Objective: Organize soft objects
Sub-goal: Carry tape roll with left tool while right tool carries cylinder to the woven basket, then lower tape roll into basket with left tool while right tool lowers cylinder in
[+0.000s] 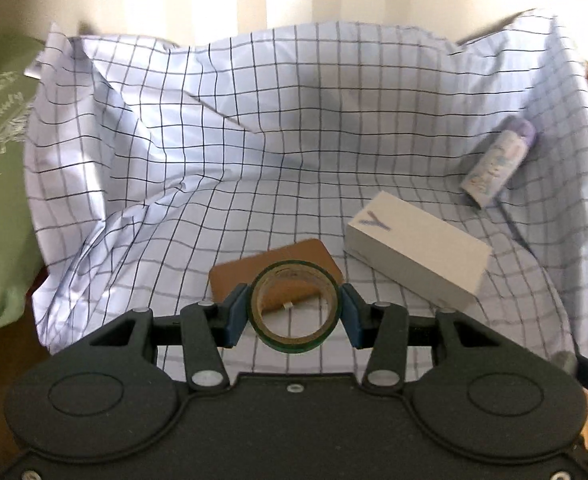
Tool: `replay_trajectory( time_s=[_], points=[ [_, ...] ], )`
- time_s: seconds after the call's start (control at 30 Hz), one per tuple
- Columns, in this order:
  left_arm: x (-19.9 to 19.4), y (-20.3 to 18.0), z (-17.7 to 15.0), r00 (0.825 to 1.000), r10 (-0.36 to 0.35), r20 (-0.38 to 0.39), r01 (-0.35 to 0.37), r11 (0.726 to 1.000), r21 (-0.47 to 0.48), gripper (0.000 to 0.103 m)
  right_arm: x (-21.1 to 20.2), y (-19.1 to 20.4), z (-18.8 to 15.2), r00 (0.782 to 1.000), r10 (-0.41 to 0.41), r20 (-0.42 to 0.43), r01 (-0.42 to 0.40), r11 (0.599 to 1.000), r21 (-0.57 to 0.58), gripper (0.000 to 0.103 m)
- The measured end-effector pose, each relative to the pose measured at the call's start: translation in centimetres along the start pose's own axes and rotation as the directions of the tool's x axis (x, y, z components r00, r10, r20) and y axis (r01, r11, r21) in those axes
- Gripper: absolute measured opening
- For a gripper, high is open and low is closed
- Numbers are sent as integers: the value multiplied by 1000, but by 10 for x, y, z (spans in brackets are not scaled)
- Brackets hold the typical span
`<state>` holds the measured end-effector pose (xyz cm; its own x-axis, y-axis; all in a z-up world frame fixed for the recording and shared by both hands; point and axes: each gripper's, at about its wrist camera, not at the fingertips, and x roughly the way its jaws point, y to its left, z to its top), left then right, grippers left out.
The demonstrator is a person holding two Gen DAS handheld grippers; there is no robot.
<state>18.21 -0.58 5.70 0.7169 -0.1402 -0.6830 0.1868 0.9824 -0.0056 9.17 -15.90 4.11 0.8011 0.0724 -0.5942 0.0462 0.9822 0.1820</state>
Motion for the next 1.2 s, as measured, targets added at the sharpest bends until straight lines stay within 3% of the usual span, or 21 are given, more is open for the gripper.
replay_trajectory(
  time_s=[0.17, 0.57, 1.2],
  points=[
    [-32, -16, -32, 1000, -22, 17, 21, 1000, 2, 47, -30, -5, -19, 1000, -16, 19, 15, 999, 48, 73],
    [-56, -40, -85, 999, 54, -4, -54, 999, 3, 47, -79, -24, -54, 998, -52, 47, 45, 989, 140, 73],
    [-41, -47, -126, 995, 59, -85, -62, 998, -26, 48, -65, -29, -65, 997, -68, -32, 72, 982, 177, 73]
  ],
)
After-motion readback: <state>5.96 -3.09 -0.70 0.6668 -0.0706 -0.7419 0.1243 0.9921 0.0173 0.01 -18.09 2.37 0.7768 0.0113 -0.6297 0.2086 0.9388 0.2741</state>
